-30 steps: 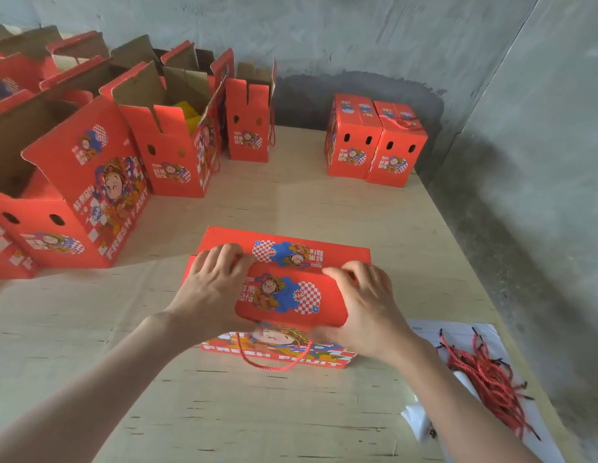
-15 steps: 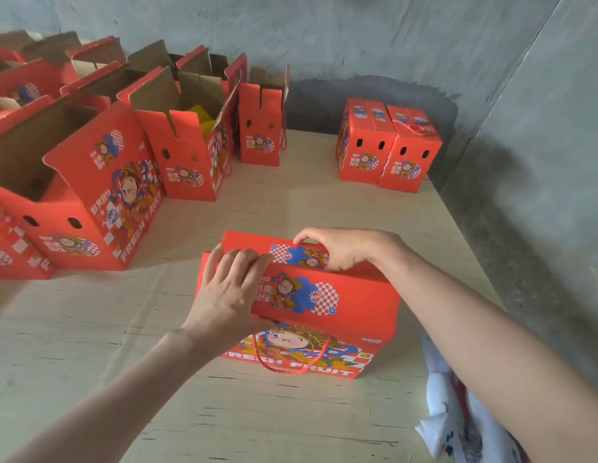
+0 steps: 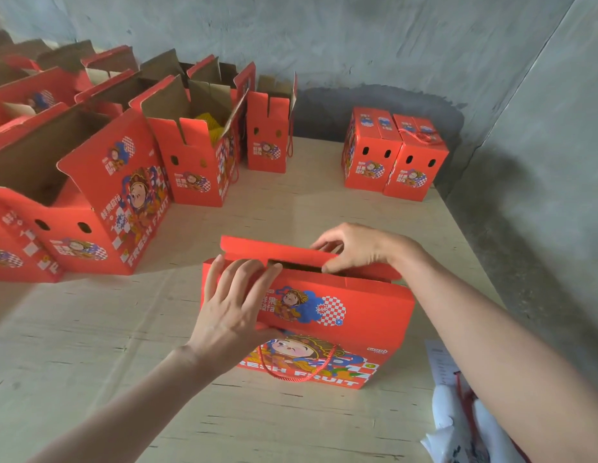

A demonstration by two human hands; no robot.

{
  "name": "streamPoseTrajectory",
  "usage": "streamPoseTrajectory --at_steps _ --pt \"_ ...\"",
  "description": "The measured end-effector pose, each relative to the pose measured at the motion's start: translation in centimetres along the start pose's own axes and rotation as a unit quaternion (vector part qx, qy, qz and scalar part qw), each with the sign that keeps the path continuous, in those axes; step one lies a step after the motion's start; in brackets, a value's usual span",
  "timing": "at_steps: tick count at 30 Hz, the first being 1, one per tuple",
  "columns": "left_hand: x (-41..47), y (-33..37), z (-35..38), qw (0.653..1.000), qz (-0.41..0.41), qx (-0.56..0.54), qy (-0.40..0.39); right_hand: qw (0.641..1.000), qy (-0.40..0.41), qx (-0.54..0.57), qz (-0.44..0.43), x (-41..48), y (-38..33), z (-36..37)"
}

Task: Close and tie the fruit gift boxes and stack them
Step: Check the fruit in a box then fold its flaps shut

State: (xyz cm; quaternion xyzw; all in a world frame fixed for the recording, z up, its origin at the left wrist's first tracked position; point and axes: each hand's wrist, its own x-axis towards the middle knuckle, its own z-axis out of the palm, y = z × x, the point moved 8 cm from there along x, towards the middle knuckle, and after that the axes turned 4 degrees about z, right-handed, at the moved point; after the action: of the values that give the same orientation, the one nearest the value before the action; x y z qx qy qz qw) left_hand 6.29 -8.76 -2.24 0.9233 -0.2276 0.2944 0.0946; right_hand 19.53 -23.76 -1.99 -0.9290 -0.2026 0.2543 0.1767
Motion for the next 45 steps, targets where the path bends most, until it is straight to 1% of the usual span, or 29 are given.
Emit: streamPoseTrajectory --at_steps 1,2,3,4,5,7,9,10,12,14,15,16,18,20,22,25,29,30,31,33,34,35,38,39,40,41,44,45 --pt "0.1 0.0 0.0 1.0 0.001 -0.003 -0.003 0.999 0.001 0.035 0.007 -0.3 0.2 -0.7" --pt "0.2 -0.1 0.1 1.0 -0.001 -0.012 -0.013 0.998 0.021 0.063 0.01 -0.6 0.5 -1.8" --pt "0.4 -0.3 0.3 0.999 -0.007 -0.026 -0.03 0.995 0.063 0.082 0.009 -1.0 0.8 -3.1" --pt "0.7 -0.5 0.6 0.998 -0.013 -0.037 -0.053 0.989 0.125 0.08 0.006 -1.5 1.2 -4.6" --pt "0.9 -0.8 1.0 0.996 -0.019 -0.041 -0.08 0.978 0.201 0.053 0.003 -2.1 1.6 -6.1" --pt "1.2 -1.1 1.4 0.992 -0.021 -0.031 -0.122 0.937 0.347 -0.039 -0.001 -4.0 2.1 -7.8" --pt "1.3 -1.2 1.4 0.99 -0.019 -0.035 -0.132 0.892 0.442 -0.098 0.011 -5.8 2.4 -8.0" --pt "1.3 -1.2 1.4 0.99 -0.019 -0.048 -0.131 0.877 0.471 -0.095 0.02 -6.7 2.7 -7.7" --pt "1.3 -1.5 1.5 0.987 -0.024 -0.077 -0.138 0.862 0.506 -0.036 0.02 -8.2 3.4 -6.6" --pt "1.6 -2.1 1.4 0.983 -0.023 -0.105 -0.147 0.857 0.513 0.052 -0.026 -9.7 3.6 -5.0" --pt "1.8 -2.6 1.2 0.981 -0.026 -0.121 -0.148 0.862 0.497 0.087 -0.047 -10.2 3.6 -3.9" --pt "2.1 -3.1 0.9 0.979 -0.034 -0.14 -0.144 0.876 0.466 0.105 -0.066 -10.4 3.4 -2.5" --pt "2.5 -4.2 0.6 0.977 -0.052 -0.169 -0.12 0.908 0.397 0.093 -0.096 -10.3 3.1 0.4" --pt "2.4 -5.4 0.8 0.969 -0.097 -0.205 -0.102 0.92 0.372 0.065 -0.104 -10.4 3.3 2.3" --pt "2.0 -6.9 1.7 0.952 -0.16 -0.244 -0.087 0.918 0.382 0.057 -0.089 -10.6 3.9 2.9" --pt "1.6 -8.7 2.8 0.93 -0.246 -0.262 -0.071 0.906 0.408 0.089 -0.064 -11.1 4.6 3.1" --pt "0.5 -9.4 2.5 0.929 -0.3 -0.219 -0.002 0.891 0.438 0.117 -0.032 -11.0 5.2 3.3" --pt "0.0 -9.8 2.8 0.92 -0.318 -0.227 0.01 0.886 0.445 0.126 -0.026 -10.9 5.4 3.4" --pt "-0.6 -10.3 3.2 0.901 -0.35 -0.257 0.016 0.883 0.449 0.137 -0.021 -10.8 5.6 3.4" --pt "-1.6 -11.1 4.2 0.845 -0.412 -0.341 0.016 0.879 0.446 0.165 -0.008 -10.4 6.1 3.6" --pt "-1.7 -11.2 4.5 0.828 -0.425 -0.364 0.016 0.879 0.442 0.18 -0.003 -10.2 6.3 3.7" --pt "-1.7 -11.2 4.6 0.826 -0.426 -0.37 0.011 0.878 0.439 0.192 0.0 -10.1 6.4 3.8" --pt "-1.1 -10.6 4.5 0.846 -0.402 -0.35 0.002 0.874 0.443 0.2 0.008 -9.9 6.7 3.9" --pt "-1.1 -10.6 4.5 0.849 -0.405 -0.34 0.002 0.874 0.445 0.196 0.011 -9.9 6.7 3.8" --pt "-1.2 -10.8 4.6 0.844 -0.414 -0.341 0.003 0.874 0.445 0.193 0.014 -9.9 6.7 3.8" --pt "-1.5 -11.1 4.9 0.828 -0.427 -0.364 0.004 0.875 0.445 0.191 0.015 -9.9 6.7 3.8" --pt "-2.6 -10.9 6.1 0.733 -0.473 -0.489 -0.009 0.874 0.451 0.178 0.021 -10.1 6.4 3.8" --pt "-2.7 -10.8 6.4 0.717 -0.479 -0.506 -0.02 0.871 0.46 0.169 0.028 -10.2 6.3 3.9"
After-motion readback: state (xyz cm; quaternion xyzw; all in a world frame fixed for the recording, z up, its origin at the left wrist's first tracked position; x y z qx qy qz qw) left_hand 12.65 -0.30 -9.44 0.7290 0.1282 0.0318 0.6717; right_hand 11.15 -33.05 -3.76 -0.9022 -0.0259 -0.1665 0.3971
